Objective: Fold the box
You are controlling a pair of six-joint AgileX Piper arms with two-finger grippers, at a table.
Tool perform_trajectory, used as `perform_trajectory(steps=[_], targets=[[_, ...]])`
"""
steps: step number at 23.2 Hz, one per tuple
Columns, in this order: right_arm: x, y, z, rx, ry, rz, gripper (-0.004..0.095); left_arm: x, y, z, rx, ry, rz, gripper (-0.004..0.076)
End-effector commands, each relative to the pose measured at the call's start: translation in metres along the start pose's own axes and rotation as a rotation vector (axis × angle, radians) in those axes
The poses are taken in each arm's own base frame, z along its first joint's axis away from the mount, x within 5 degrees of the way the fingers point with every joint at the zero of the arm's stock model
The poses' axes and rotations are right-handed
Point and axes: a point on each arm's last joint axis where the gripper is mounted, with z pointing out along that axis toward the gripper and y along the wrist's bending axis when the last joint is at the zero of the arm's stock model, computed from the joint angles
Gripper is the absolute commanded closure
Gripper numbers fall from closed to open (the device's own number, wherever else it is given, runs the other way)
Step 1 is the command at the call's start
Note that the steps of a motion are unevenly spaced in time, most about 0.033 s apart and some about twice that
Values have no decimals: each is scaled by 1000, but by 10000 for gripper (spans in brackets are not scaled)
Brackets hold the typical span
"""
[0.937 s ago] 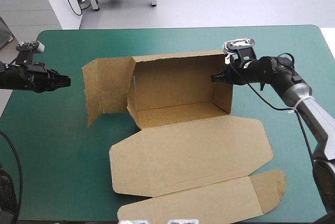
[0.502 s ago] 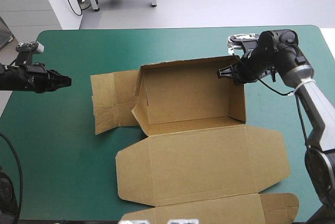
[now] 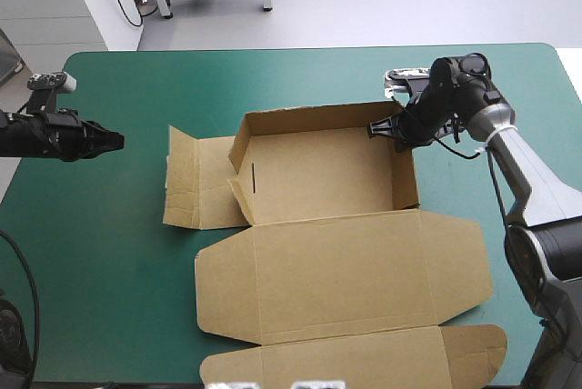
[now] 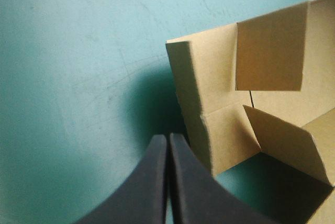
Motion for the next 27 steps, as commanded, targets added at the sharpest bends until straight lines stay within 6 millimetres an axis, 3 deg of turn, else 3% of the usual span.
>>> perform_trajectory(steps=[1,6,9,11,12,14,21,27], targets=[[-2,-1,-8,6,22,-5,923,-6,-17,-17,36,-60,24,731],[-12,-3,-7,19,-2,-52,890,-5,-17,-16,36,-58,24,731],[-14,-7,-10,-17,-11,-26,701,-5,-17,-16,35,-50,26,731],[-14,-10,-15,-14,-24,-16,493,-4,-17,-16,40,-44,24,731],[-13,-10,-22,-12,-39,-15,368,-4,-17,-16,41,-43,24,731],[-13,-6,-41,-19,-89,25,245,-5,-17,-16,39,-47,23,731],[9,-3,-86,11,-166,43,231,-3,-18,-16,48,-34,25,731],[35,-7,-76,28,-94,64,231,-4,-18,-16,52,-39,23,731]])
